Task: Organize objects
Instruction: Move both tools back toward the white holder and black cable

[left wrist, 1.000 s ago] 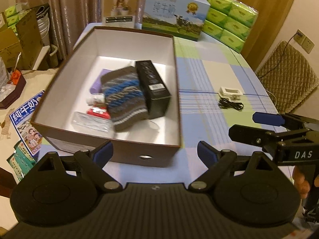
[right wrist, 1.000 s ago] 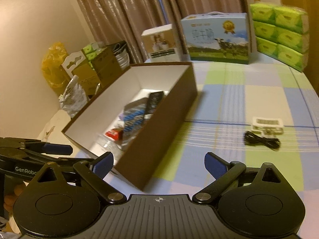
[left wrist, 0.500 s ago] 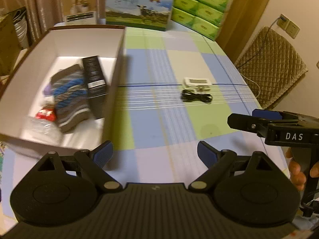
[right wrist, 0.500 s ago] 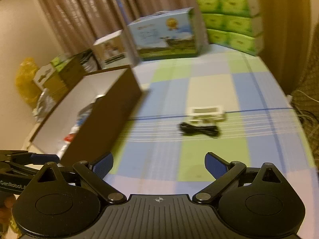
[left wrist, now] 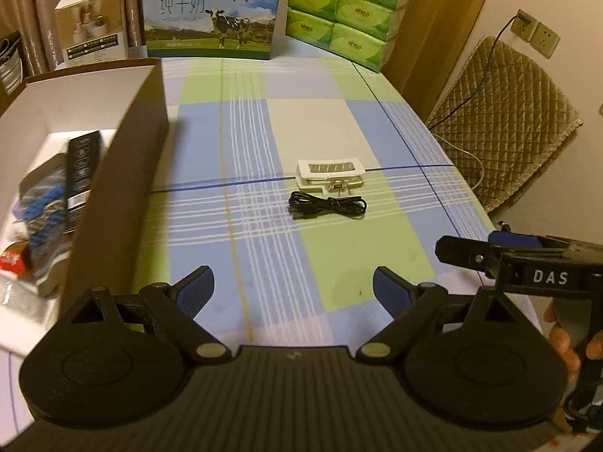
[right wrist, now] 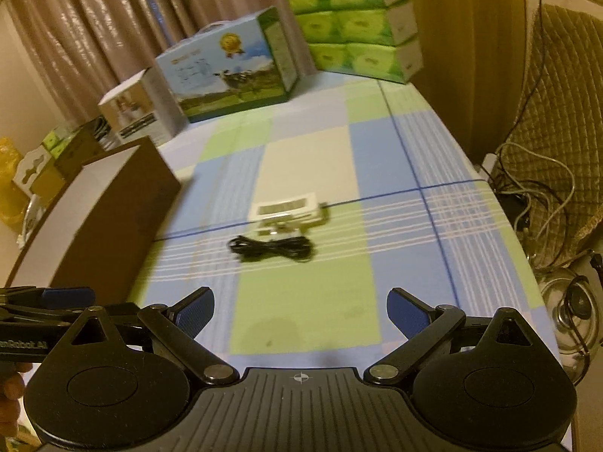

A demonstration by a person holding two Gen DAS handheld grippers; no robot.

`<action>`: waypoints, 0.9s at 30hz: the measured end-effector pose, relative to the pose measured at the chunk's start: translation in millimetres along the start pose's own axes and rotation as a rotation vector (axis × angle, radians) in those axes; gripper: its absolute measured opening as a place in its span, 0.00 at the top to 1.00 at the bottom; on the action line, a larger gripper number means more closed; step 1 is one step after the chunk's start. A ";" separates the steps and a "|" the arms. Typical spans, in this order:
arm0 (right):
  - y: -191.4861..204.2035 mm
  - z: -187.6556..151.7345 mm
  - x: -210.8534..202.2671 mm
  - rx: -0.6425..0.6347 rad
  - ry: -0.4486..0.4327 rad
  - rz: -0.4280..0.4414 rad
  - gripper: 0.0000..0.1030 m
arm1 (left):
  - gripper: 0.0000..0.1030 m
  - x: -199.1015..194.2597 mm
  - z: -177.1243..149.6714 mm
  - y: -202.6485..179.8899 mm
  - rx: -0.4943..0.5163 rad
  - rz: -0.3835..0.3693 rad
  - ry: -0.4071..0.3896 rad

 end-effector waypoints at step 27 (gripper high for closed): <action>-90.3 32.0 88.0 0.082 0.067 -0.088 0.07 | 0.10 152.2 33.1 -46.0 -0.015 0.043 0.049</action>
Point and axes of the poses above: each gripper's, at about its wrist camera, not at the fingertips, and x roughly the way its jaws point, y to its left, z to its top, the point moved 5 cm from there along x, roughly the way its jaws point, and after that the axes turned 5 degrees about -x, right-handed, at the moved point
